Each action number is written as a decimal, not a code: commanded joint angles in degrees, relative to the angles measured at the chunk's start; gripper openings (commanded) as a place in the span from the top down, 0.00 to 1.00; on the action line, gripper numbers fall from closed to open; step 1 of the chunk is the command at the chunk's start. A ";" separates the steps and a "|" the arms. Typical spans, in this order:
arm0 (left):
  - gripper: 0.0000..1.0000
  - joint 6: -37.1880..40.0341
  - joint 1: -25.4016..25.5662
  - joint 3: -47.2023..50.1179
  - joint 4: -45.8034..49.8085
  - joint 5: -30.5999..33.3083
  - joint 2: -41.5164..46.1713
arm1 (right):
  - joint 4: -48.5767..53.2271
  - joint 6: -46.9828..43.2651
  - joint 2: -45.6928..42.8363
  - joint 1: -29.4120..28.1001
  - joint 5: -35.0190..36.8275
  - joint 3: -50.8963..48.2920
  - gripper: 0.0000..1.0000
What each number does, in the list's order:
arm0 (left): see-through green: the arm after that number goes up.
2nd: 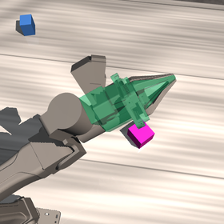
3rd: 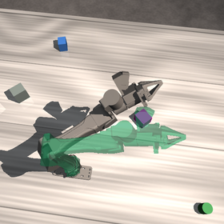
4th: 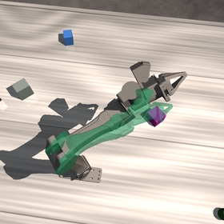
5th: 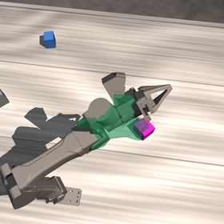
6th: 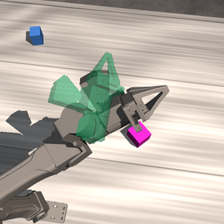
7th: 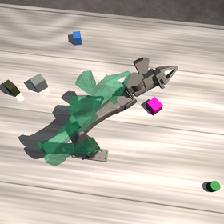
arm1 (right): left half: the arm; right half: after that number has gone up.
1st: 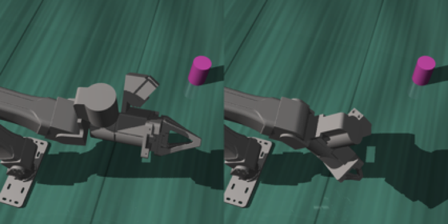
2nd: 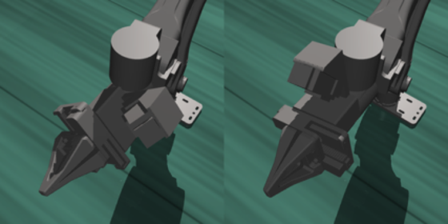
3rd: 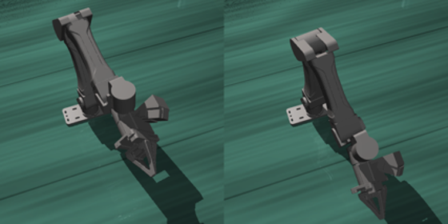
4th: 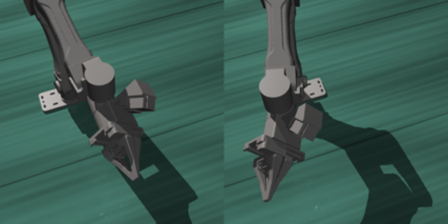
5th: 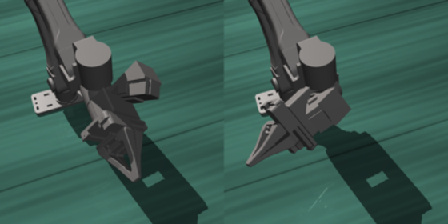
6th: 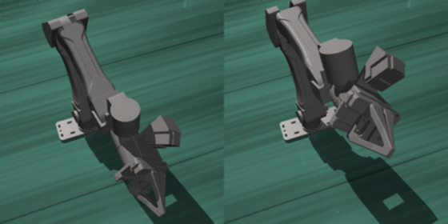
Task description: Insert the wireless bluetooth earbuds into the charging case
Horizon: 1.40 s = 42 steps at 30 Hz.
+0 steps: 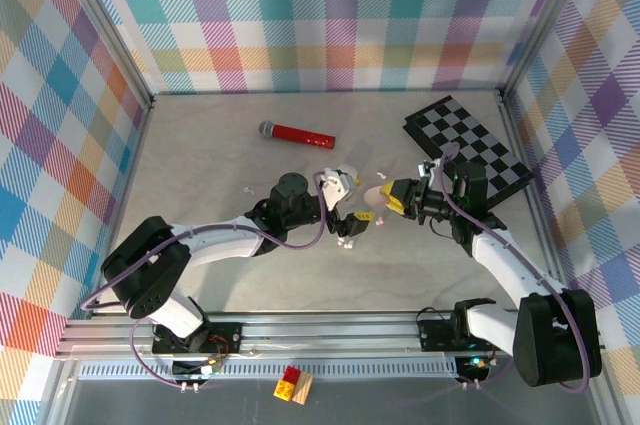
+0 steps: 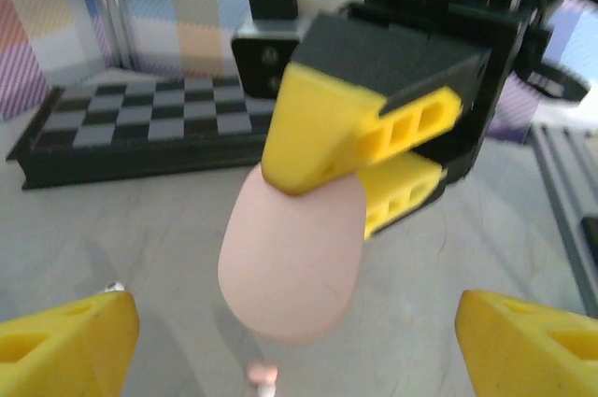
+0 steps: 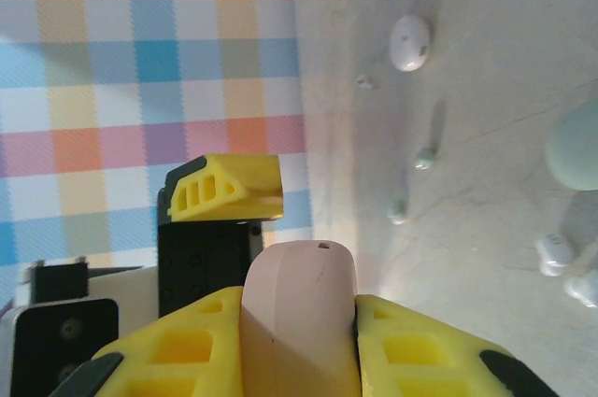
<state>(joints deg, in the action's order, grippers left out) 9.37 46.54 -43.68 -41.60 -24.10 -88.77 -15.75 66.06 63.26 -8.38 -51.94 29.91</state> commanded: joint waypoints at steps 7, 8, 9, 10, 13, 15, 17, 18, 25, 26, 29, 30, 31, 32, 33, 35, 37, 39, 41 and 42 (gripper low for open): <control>0.22 -21.93 -7.60 2.23 -34.88 -13.58 -5.18 | -20.10 17.34 -2.60 0.47 -4.20 -1.29 0.95; 0.22 -21.10 -7.53 1.50 -34.31 -15.09 -5.25 | -21.94 17.62 -2.62 0.45 -4.17 -0.75 0.95; 0.22 -21.06 -7.52 1.34 -34.82 -15.27 -5.42 | -21.96 17.89 -2.62 0.39 -4.08 -0.29 0.95; 0.21 -20.95 -7.52 1.11 -35.13 -15.32 -5.43 | -21.96 18.18 -2.71 0.38 -3.64 0.24 0.95; 0.21 -19.28 -7.44 0.57 -34.95 -15.54 -5.53 | -22.04 18.92 -2.82 0.13 -2.33 1.90 0.96; 0.21 -17.90 -7.35 0.20 -34.78 -15.89 -5.98 | -22.10 19.09 -2.71 -0.26 -1.90 2.97 0.96; 0.22 -16.93 -7.12 -0.90 -34.80 -18.20 -6.95 | -21.63 19.13 -2.41 -0.84 -1.37 3.98 0.96; 0.22 -16.55 -6.95 -1.43 -34.73 -19.21 -7.34 | -21.36 18.97 -2.15 -1.13 -1.24 4.38 0.96; 0.24 -13.26 -5.63 -3.02 -34.59 -17.60 -8.92 | -22.50 20.16 -0.28 -3.06 0.69 5.68 0.96; 0.25 -13.10 -5.60 -3.23 -34.56 -16.97 -9.17 | -23.28 20.62 -0.03 -3.45 0.91 5.79 0.96; 0.28 -12.67 -5.38 -4.44 -34.42 -16.96 -10.22 | -25.39 21.85 0.45 -4.21 2.28 5.74 0.96; 0.27 -12.55 -5.34 -4.86 -34.42 -17.25 -10.65 | -26.11 22.43 0.62 -4.39 2.88 5.70 0.96; 0.28 -12.53 -5.26 -5.20 -34.47 -17.47 -10.97 | -27.15 23.14 0.84 -4.53 3.31 5.38 0.96; 0.29 -12.45 -5.28 -5.48 -34.50 -17.46 -11.22 | -28.02 23.77 1.02 -4.70 3.69 5.25 0.96; 0.31 -12.11 -5.25 -5.61 -34.56 -17.55 -11.50 | -28.63 24.38 1.14 -4.79 4.07 5.01 0.96; 0.33 -11.68 -5.16 -5.70 -34.56 -17.20 -11.67 | -29.61 25.35 1.16 -4.88 4.65 4.71 0.96; 0.34 -11.42 -5.16 -5.63 -34.66 -17.06 -11.76 | -30.79 26.02 1.25 -5.05 4.75 4.68 0.96; 0.39 -11.51 -5.20 -5.97 -34.73 -17.04 -11.81 | -30.29 26.00 1.42 -5.19 4.42 4.98 0.95; 0.40 -11.56 -5.15 -6.22 -34.92 -16.80 -11.76 | -29.83 26.07 1.34 -5.41 4.79 4.68 0.95; 0.40 -11.53 -5.15 -6.21 -34.88 -16.56 -11.68 | -29.70 26.05 1.33 -5.49 4.79 4.55 0.95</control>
<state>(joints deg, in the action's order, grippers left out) -3.33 40.82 -47.97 -73.52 -40.86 -100.12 -42.44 91.22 64.47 -13.28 -47.86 33.89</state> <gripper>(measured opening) 0.603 0.245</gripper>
